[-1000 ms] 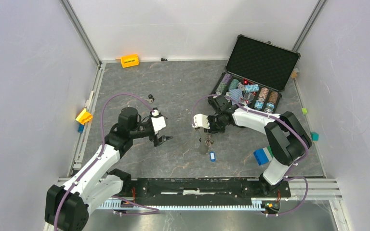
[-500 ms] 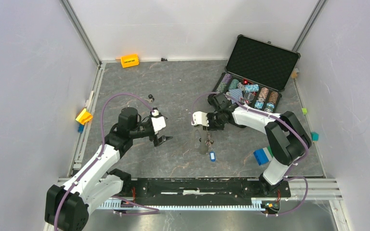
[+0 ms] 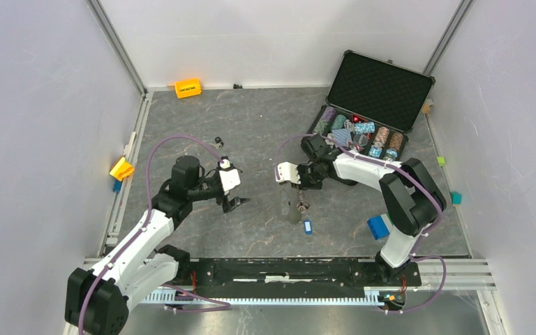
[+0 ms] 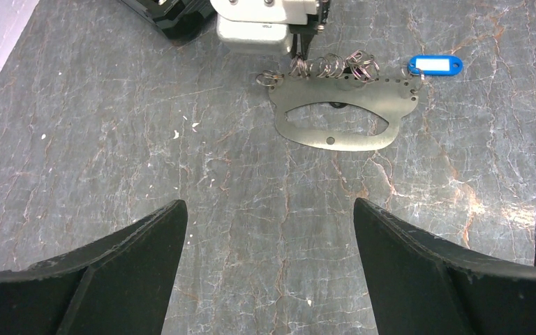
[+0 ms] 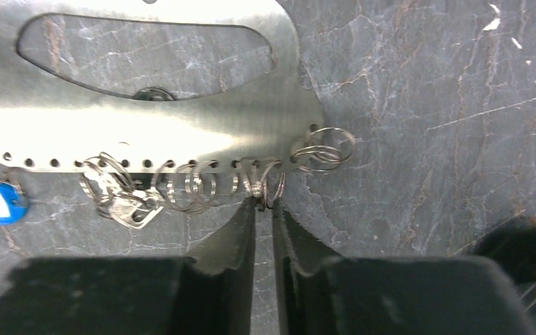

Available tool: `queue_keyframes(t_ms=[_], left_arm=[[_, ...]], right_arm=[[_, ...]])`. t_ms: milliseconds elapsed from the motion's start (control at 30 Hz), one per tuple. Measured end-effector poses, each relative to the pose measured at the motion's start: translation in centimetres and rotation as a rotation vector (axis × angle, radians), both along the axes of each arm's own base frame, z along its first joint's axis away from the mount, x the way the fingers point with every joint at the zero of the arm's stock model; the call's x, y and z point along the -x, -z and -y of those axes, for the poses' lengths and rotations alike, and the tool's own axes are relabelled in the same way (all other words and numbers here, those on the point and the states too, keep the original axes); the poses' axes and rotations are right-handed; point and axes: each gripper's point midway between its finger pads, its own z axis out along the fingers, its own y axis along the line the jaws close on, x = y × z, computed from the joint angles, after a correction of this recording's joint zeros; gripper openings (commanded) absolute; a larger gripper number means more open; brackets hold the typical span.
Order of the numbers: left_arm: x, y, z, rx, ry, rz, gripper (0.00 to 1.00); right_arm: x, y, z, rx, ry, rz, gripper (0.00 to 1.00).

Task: Put the keys on the keyring

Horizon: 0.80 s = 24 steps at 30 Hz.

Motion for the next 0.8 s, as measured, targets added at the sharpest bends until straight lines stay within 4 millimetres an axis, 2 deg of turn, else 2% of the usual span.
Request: queue_keyframes(t_ms=[100,233,333,433,600,800], left_arm=[[0.0,0.0,0.0,0.000,0.000,0.000,0.95],[0.0,0.0,0.0,0.000,0.000,0.000,0.95],[0.1,0.1,0.1,0.002,0.006,-0.004,0.96],[0.3,0.3,0.3,0.006,0.025,-0.021,0.98],[0.6,0.5,1.3,0.022,0.093,-0.055,0.98],[-1.4,-2.0,3.3,0.063,0.165,-0.069,0.91]], right_arm=[[0.3,0.1,0.0,0.002,-0.013,-0.009,0.00],[0.6,-0.2,0.0,0.004,-0.018,-0.026,0.00],[0.9,-1.4,-0.3,-0.016,-0.026,-0.037,0.00],[1.2,-3.8,-1.1,-0.070,-0.042,-0.035,0.00],[2.1,-9.3,-3.1,-0.226,-0.088,-0.011,0.00],[4.1,-13.7,-4.7,-0.347,-0.161,0.033,0.00]])
